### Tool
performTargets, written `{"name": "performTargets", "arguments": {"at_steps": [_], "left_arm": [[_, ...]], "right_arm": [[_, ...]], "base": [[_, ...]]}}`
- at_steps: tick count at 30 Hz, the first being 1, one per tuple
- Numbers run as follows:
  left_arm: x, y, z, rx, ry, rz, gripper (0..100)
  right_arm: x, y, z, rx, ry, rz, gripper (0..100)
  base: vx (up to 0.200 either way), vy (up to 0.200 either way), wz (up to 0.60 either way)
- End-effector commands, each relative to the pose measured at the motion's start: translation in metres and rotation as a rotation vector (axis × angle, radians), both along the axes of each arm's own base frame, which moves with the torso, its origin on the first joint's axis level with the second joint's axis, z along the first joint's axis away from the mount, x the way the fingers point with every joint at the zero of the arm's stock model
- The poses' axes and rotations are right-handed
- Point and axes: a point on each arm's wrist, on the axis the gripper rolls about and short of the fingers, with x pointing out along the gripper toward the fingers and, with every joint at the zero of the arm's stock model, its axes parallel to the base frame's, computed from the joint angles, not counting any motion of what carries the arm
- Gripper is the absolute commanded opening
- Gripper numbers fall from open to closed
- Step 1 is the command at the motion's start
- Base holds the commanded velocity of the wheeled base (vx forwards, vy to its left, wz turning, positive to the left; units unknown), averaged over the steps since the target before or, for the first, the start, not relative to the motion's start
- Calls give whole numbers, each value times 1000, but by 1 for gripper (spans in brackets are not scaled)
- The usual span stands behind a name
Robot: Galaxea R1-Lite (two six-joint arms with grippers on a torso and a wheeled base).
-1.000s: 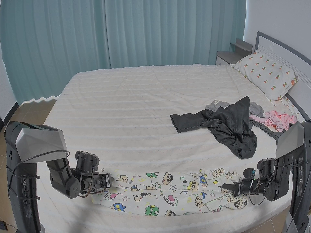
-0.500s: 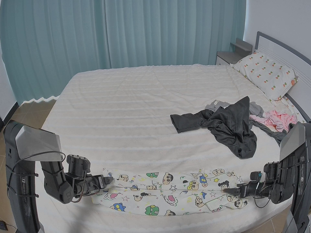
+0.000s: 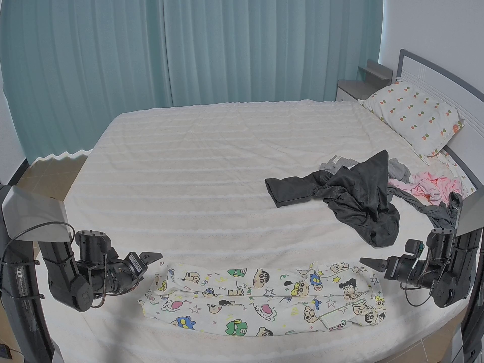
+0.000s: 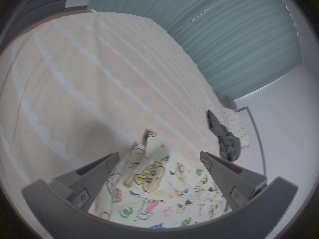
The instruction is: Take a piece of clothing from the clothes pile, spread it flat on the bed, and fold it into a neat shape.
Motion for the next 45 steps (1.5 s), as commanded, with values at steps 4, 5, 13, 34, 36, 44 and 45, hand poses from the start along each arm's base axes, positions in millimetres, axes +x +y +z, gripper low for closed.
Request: {"name": "performTargets", "arguments": {"at_steps": [4,5,13,34,36,44,45], "left_arm": [[-15,1,9,-69,-62,-13,100],[-15,1,9,-69,-62,-13,100],[-17,0,5,-57,-69,-4,100],[-20,0,3,-44,-59,-8,100],[-20,0,3,-43,-59,-11,100],[-16,-11,0,51,-105,-96,100],[-13,-14,1,73,-122,-116,100]], "right_arm": [[32,71,-16,100,30,-33,100],[32,71,-16,100,30,-33,100],[24,83,-57,47,183,-21,100],[25,42,-44,-31,188,-288,100],[26,41,-42,-27,178,-292,100],[29,32,-13,10,82,-321,100],[30,31,-14,12,77,-325,100]], "base": [[0,0,0],[0,0,0],[0,0,0],[0,0,0],[0,0,0],[0,0,0],[0,0,0]]}}
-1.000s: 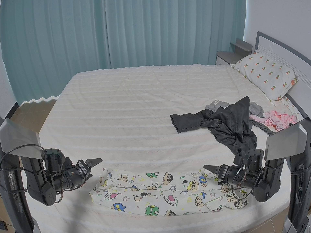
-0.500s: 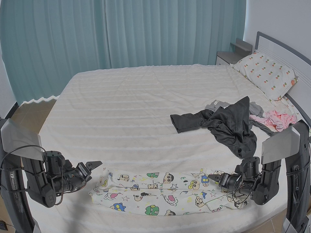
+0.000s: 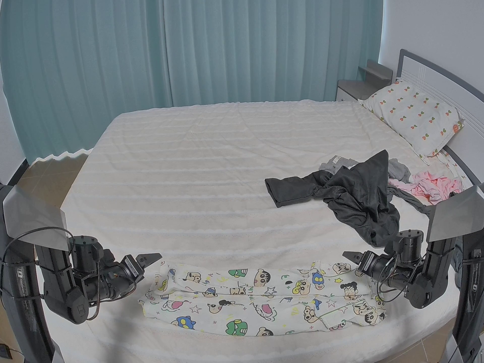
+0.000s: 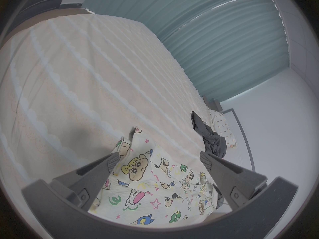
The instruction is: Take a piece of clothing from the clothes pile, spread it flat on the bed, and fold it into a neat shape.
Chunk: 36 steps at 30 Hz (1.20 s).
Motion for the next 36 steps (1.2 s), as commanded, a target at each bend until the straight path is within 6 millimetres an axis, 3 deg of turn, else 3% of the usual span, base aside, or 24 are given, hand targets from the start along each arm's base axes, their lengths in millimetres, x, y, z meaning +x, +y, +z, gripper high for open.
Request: {"name": "performTargets", "arguments": {"at_steps": [1,10,17,36], "left_arm": [[10,-11,-3,66,-41,-60,100],[53,-14,-15,273,43,-211,100],[74,-17,-14,295,16,-239,100],[71,-19,-31,311,33,-328,100]], "right_arm": [[3,-5,11,8,-54,-18,100],[2,-3,9,11,-72,-9,100],[1,-2,6,4,-63,1,100],[0,0,-1,-17,-65,19,100]], "base": [[0,0,0],[0,0,0],[0,0,0],[0,0,0]]}}
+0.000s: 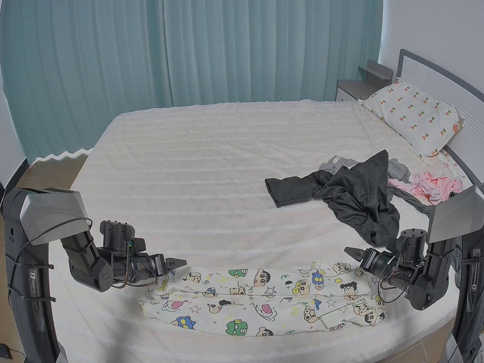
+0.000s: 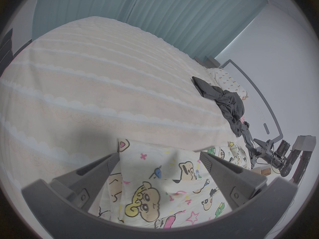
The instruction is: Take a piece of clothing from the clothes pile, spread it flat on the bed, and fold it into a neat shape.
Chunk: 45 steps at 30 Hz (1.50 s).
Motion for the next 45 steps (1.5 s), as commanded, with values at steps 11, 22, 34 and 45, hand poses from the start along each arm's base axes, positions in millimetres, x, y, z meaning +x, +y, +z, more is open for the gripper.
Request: {"name": "performTargets", "arguments": {"at_steps": [11,22,34,45], "left_arm": [[-2,-1,-5,12,10,-7,100],[-4,-1,-4,12,16,-5,0],[-7,17,1,28,-7,77,0],[1,15,24,57,-144,89,0]], "right_arm": [[0,0,-1,2,-5,2,100],[0,0,-1,1,-5,3,100],[0,0,-1,1,-5,3,100],[0,0,-1,0,-2,3,100]], "base": [[0,0,0],[0,0,0],[0,0,0],[0,0,0]]}}
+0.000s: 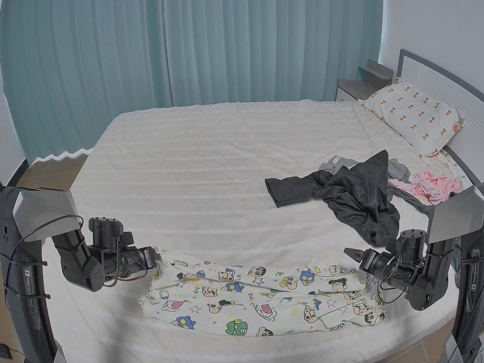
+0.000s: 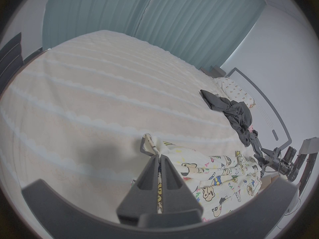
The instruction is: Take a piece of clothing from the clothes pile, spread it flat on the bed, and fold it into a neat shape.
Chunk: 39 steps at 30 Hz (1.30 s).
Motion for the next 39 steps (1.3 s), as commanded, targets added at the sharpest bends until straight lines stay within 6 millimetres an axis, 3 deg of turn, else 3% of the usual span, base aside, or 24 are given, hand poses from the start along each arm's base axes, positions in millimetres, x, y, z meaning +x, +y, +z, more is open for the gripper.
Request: {"name": "performTargets", "arguments": {"at_steps": [1,6,10,11,18,25,39], "left_arm": [[-1,-7,8,14,-28,-32,0],[-5,-10,6,68,-39,-83,0],[-21,-8,4,145,-24,-148,0],[-22,-8,3,147,-20,-151,100],[-40,2,-8,253,62,-231,100],[-40,3,1,259,39,-228,100],[-39,3,3,325,45,-157,100]], "right_arm": [[0,0,0,1,-6,1,100],[0,0,-3,-4,1,3,100],[0,0,-3,-6,3,3,100],[0,0,-3,-5,4,3,100],[3,13,-18,-21,25,55,100],[6,32,-33,-30,46,114,100],[-14,22,-44,-182,137,188,100]], "base": [[0,0,0],[0,0,0],[0,0,0],[0,0,0],[0,0,0],[0,0,0],[0,0,0]]}}
